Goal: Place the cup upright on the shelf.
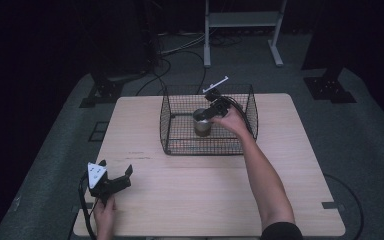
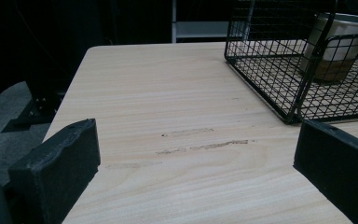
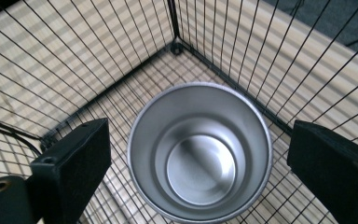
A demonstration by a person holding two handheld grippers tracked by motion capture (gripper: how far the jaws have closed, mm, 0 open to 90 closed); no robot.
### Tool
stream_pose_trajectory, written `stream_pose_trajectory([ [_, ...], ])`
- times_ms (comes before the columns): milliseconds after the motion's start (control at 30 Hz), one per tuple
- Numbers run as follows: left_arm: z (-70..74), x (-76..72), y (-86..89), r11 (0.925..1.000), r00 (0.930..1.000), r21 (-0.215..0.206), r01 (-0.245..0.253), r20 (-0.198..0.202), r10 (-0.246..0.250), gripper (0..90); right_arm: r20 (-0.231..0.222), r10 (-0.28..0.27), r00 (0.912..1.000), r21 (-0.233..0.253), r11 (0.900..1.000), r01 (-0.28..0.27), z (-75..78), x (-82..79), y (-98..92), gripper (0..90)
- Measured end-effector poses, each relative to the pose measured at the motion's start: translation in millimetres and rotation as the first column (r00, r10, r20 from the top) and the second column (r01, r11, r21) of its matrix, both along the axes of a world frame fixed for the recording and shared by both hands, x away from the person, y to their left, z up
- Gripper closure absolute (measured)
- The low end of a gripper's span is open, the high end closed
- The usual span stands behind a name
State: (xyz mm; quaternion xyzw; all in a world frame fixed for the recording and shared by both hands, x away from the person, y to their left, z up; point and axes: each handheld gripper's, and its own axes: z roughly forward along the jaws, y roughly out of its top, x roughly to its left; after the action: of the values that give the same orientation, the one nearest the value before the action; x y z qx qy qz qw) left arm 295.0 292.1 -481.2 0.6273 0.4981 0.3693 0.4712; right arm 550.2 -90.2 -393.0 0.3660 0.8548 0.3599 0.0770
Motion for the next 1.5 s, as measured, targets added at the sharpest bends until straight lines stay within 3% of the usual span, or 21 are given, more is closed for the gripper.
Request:
stream_pose_trajectory([
  [133, 0.1, 0.1, 0.2, 1.0000, 1.0000, -0.002, 0.001, -0.003, -0.001, 0.0, 0.005, -0.008, 1.0000, 0.023, 1.000, 0.008, 7.3, -3.1, -4.7, 4.9],
  [267, 0.0, 0.1, -0.3, 1.0000, 1.0000, 0.001, 0.002, -0.002, -0.002, 0.0, 0.011, 0.013, 0.9999, 0.081, 0.997, -0.014, 13.5, -9.9, -8.3, 4.1],
  [567, 0.2, -0.8, -0.3, 1.0000, 1.0000, 0.006, 0.005, -0.001, -0.005, 0.0, 0.050, 0.033, 0.9982, 0.132, 0.990, -0.039, 25.6, -29.0, -14.4, 4.4],
  [900, 0.2, -1.2, -0.2, 1.0000, 1.0000, 0.008, 0.004, -0.002, -0.004, 0.0, 0.078, 0.069, 0.9945, 0.147, 0.986, -0.080, 40.5, -46.0, -17.7, 5.0],
  [1500, -0.2, -0.9, -1.2, 0.9999, 1.0000, 0.015, 0.009, 0.001, -0.009, 0.0, 0.096, 0.107, 0.9896, 0.159, 0.980, -0.122, 49.2, -81.5, -33.9, 5.5],
])
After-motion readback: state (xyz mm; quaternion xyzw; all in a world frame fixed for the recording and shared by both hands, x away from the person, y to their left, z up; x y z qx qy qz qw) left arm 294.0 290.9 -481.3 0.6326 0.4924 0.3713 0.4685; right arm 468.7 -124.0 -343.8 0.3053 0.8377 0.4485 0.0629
